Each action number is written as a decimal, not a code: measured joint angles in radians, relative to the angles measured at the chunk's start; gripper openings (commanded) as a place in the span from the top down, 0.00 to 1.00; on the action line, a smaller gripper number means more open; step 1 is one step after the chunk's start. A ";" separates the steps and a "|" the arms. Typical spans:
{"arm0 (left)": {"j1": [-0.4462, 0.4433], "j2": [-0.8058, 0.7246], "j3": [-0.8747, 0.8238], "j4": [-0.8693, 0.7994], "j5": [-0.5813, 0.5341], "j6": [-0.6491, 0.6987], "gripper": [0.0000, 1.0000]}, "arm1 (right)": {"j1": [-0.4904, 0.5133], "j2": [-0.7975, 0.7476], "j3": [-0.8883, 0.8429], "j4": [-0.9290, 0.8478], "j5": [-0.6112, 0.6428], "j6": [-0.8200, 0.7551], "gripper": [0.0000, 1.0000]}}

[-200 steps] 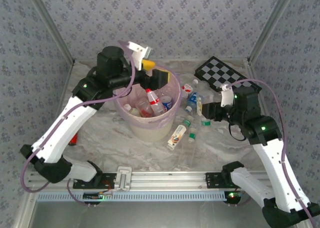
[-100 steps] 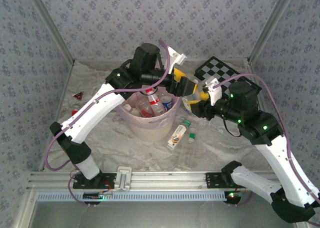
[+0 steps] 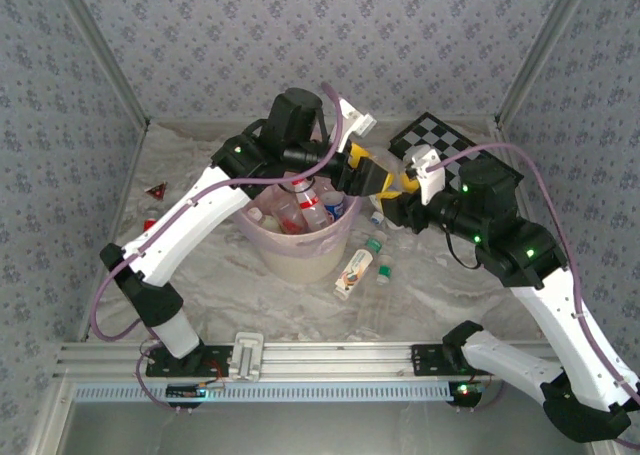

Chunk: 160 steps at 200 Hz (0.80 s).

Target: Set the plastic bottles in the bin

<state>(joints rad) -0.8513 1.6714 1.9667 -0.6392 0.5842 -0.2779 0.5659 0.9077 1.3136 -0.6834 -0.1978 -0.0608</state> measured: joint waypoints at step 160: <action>0.065 -0.068 0.005 0.018 -0.172 0.034 0.78 | -0.087 -0.053 -0.004 -0.060 0.043 0.018 0.00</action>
<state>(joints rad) -0.7860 1.6039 1.9713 -0.6209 0.4122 -0.2436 0.4793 0.8547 1.3094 -0.7437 -0.1547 -0.0433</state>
